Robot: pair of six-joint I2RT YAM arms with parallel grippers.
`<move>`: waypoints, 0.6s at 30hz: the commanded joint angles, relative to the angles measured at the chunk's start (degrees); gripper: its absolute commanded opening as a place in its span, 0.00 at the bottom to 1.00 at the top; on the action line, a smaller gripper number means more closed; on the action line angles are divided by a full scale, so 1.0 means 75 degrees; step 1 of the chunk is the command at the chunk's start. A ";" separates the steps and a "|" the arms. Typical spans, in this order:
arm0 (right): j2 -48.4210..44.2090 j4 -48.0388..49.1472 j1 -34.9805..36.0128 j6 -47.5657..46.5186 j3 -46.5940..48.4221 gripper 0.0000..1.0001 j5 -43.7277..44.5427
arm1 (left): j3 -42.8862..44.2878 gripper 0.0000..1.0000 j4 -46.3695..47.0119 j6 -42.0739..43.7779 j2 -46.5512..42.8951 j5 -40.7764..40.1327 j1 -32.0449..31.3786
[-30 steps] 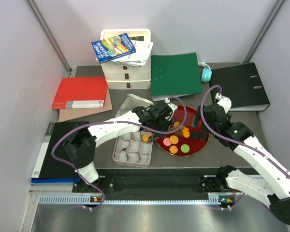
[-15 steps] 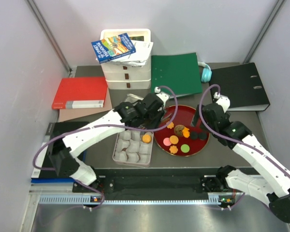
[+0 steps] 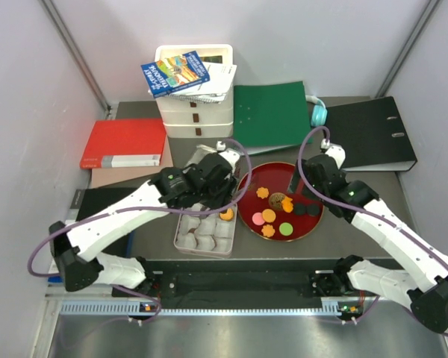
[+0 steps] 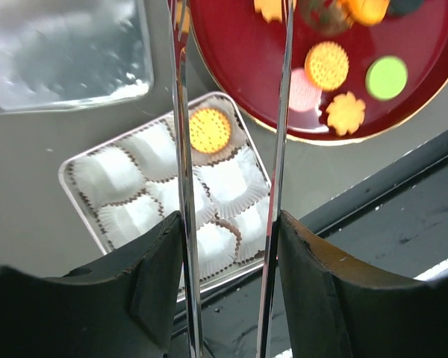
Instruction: Pack the cookies
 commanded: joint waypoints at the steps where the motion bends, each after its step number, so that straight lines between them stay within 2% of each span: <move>1: -0.0110 0.0281 0.0075 -0.0027 0.0468 0.99 -0.0042 | -0.0098 0.55 0.0687 -0.0073 0.0735 0.0383 -0.0128; 10: -0.0918 -0.0317 0.0075 0.0044 0.0164 0.99 0.0298 | -0.0156 0.55 0.1449 0.0372 0.1896 0.0149 -0.0468; 18: -0.1060 -0.0493 0.0075 0.0032 0.0105 0.99 0.0451 | -0.0156 0.55 0.1696 0.0478 0.2563 -0.0050 -0.0491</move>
